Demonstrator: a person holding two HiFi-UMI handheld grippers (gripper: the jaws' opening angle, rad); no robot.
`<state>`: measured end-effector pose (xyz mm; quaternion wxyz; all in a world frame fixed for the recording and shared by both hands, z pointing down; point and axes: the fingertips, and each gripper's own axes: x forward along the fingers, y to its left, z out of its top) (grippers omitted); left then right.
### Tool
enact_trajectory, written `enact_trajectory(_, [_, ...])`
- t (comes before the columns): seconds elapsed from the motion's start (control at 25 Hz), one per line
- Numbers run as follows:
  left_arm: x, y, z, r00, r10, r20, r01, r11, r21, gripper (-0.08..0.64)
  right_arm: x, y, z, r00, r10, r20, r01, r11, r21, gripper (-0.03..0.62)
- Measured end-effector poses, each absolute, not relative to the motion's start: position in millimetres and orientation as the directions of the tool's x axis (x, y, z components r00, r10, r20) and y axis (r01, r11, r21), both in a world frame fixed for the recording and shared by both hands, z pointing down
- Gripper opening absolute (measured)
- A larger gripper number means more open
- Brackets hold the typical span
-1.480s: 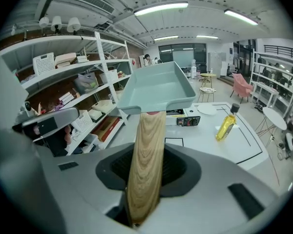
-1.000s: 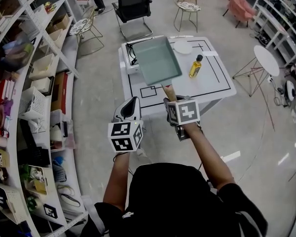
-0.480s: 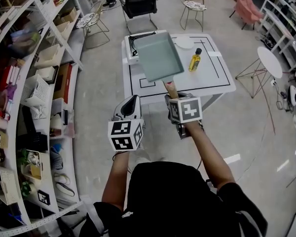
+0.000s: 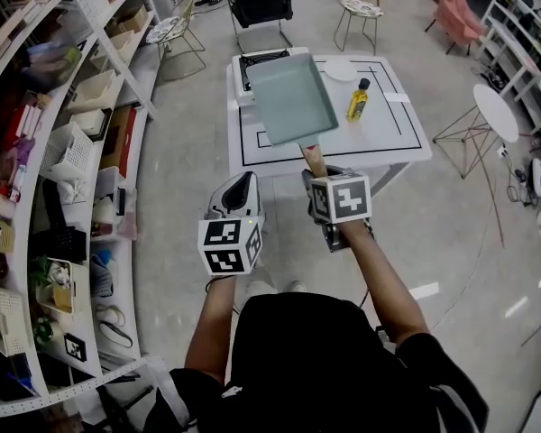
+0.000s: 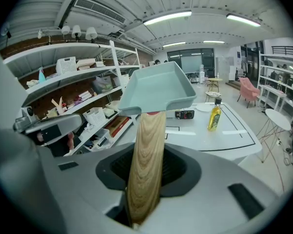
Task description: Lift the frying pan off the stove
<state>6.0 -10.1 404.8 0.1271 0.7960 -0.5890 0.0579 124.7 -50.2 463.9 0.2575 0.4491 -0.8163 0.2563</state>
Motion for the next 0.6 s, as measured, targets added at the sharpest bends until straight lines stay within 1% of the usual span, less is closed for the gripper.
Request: enact_trajectory(0.6, [4.5, 7.9, 407.1, 0.285, -0.929, 0.235, -0.957, -0.259, 0.133, 0.012, 128.3, -38.6, 460.1, -0.462, -0.622, 0.633, -0.864, 0.476, -0.162, 0.104])
